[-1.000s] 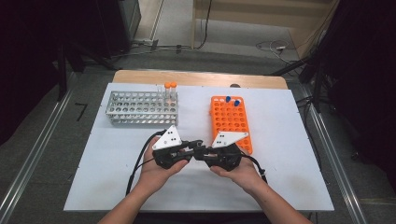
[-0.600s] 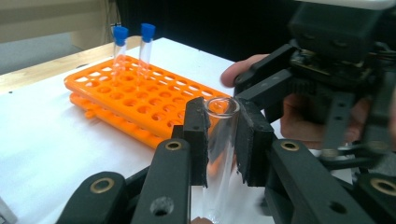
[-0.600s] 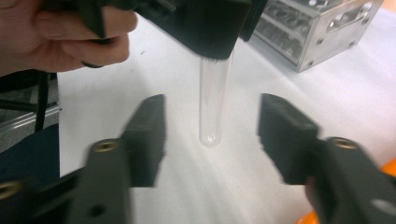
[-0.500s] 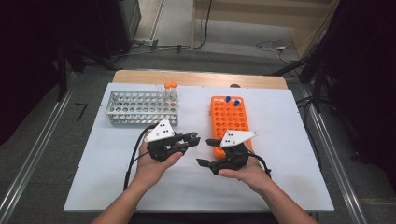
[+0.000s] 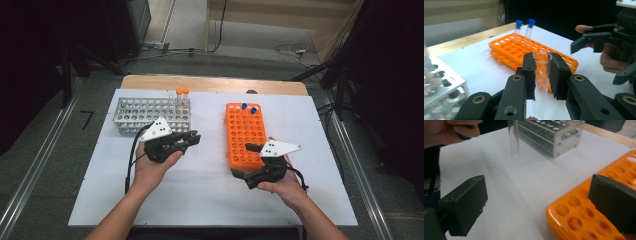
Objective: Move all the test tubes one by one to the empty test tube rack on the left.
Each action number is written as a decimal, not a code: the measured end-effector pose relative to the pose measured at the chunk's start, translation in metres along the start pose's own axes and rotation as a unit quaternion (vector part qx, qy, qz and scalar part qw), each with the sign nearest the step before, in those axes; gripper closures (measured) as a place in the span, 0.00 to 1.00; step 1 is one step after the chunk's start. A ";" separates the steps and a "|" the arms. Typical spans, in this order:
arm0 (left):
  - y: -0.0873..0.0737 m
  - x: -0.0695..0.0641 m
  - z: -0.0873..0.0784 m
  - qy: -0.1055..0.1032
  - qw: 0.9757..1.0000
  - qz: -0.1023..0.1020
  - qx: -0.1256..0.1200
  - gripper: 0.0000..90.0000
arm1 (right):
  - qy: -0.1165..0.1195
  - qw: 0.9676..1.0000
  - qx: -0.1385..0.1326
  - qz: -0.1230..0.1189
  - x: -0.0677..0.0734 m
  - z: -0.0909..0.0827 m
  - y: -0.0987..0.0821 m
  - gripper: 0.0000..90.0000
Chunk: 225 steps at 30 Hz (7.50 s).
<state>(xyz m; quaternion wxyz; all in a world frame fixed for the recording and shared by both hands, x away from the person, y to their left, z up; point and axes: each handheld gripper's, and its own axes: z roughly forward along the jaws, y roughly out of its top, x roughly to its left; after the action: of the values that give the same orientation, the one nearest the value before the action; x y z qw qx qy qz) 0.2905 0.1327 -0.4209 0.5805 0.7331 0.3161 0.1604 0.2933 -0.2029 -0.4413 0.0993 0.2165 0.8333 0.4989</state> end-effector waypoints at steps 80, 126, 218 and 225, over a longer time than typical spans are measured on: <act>0.027 0.164 0.035 0.235 0.970 -0.064 0.016 0.85 | -0.103 0.990 -0.018 0.090 -0.062 -0.089 -0.074 0.01; 0.026 0.083 -0.013 0.135 0.988 -0.069 -0.001 0.00 | -0.099 0.991 -0.024 0.092 -0.063 -0.081 -0.066 0.02; -0.024 0.009 -0.006 0.057 0.996 -0.063 0.001 0.00 | -0.125 0.988 0.047 0.072 -0.136 0.062 0.015 0.83; -0.023 0.008 -0.005 0.056 0.997 -0.061 0.002 0.00 | -0.129 0.989 0.020 0.075 -0.133 0.049 0.023 0.83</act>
<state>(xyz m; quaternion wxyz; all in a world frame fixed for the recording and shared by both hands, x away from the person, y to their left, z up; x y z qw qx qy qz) 0.2867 0.1444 -0.4428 0.5695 0.7031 0.3927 0.1645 0.4357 -0.2161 -0.4516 0.1638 0.3428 0.8046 0.4563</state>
